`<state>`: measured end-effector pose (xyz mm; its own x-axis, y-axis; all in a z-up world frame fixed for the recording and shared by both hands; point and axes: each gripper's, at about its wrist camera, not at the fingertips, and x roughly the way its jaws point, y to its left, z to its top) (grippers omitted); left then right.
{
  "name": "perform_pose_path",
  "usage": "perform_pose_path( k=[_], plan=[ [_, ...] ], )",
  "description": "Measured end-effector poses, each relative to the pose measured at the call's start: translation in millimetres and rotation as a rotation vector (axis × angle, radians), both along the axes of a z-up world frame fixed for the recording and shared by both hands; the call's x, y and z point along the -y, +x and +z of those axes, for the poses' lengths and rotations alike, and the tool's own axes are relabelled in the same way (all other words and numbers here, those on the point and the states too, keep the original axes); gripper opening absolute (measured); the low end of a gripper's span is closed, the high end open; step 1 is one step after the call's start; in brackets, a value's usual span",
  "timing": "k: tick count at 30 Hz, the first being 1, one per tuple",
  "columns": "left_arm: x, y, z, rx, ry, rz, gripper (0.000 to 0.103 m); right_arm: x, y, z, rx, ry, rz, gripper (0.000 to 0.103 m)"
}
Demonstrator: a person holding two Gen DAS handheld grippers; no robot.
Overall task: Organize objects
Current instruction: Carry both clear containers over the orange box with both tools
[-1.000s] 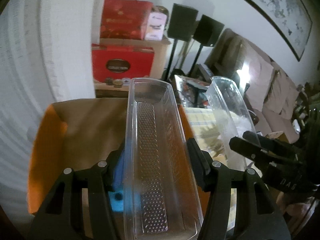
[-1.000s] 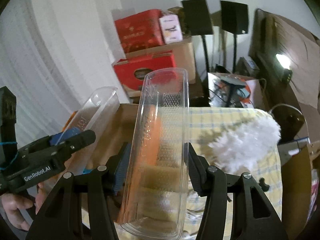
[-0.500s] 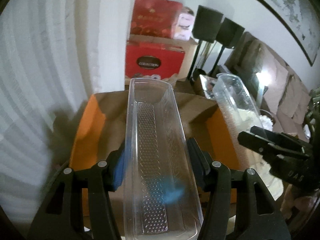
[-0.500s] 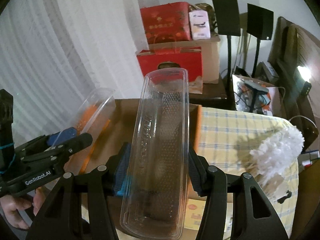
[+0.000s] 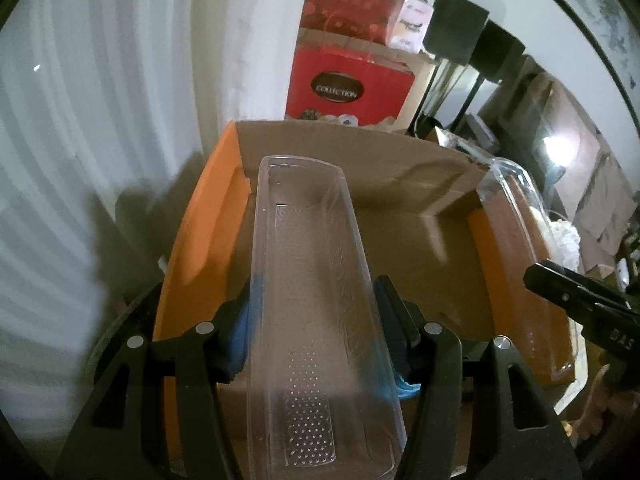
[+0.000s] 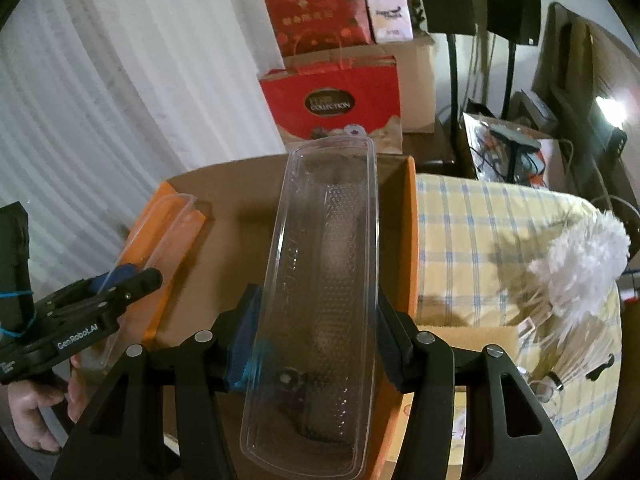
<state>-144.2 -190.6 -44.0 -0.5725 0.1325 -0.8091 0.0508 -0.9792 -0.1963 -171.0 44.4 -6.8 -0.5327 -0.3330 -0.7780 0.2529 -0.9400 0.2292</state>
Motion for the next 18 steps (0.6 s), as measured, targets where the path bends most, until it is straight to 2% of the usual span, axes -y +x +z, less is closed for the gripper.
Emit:
perform_pose_path(
  k=[11,14,18],
  plan=[
    [-3.1,-8.7,-8.9,0.016,-0.024,0.006,0.054,4.7,3.0,-6.6,-0.016,0.032,-0.034,0.058],
    [-6.1,-10.4,-11.8,0.023,-0.041,0.001,0.060,9.3,1.4,-9.2,-0.010,0.045,-0.038,0.058],
    [-7.6,-9.0,-10.4,0.018,-0.040,0.005,0.071,13.9,2.8,-10.7,-0.009,0.058,-0.034,0.064]
  ],
)
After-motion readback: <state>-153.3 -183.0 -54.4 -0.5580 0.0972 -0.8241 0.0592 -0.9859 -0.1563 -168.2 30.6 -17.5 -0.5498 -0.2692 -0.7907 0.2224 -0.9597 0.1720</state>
